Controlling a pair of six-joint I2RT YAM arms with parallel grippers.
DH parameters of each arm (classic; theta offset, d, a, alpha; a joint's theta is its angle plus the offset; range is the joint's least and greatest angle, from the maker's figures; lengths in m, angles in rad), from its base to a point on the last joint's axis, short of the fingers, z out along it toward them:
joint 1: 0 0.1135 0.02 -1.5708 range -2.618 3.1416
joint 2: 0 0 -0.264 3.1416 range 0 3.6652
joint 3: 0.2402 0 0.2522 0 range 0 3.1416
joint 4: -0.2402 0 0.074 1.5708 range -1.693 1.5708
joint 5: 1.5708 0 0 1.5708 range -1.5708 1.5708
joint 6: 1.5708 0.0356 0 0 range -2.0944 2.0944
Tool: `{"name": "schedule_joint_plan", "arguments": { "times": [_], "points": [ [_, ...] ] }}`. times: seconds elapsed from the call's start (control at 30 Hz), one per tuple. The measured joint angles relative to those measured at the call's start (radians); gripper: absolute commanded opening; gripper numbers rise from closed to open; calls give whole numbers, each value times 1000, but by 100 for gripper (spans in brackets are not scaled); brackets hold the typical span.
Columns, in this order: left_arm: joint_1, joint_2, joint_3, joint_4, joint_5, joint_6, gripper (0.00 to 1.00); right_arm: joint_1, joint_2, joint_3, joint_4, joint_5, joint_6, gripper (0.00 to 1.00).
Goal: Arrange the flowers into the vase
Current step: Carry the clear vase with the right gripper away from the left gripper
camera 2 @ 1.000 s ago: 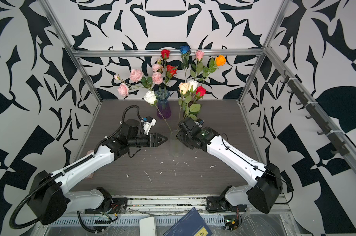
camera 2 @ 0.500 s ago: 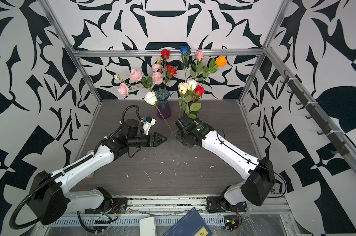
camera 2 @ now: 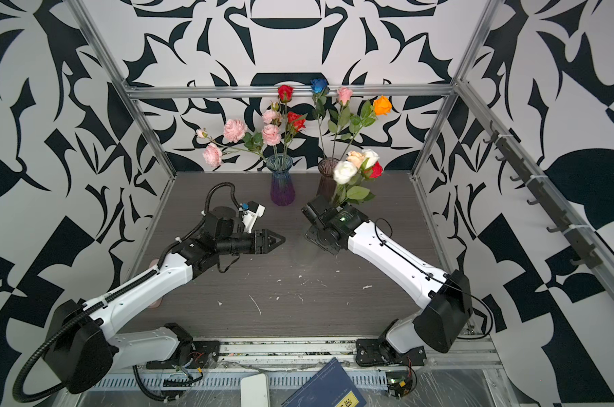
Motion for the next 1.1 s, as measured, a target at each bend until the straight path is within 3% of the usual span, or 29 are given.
{"name": "schedule_joint_plan", "arguments": {
  "times": [0.47,0.77,1.1],
  "points": [
    [3,-10,0,-7,1,-4,63,-143,-2,102,-178,58,-235,0],
    [3,-10,0,-6,3,-14,63,-244,34,114,-158,68,-370,0],
    [3,-10,-1,-7,3,-15,63,-386,79,114,-103,60,-440,0]
  ]
}}
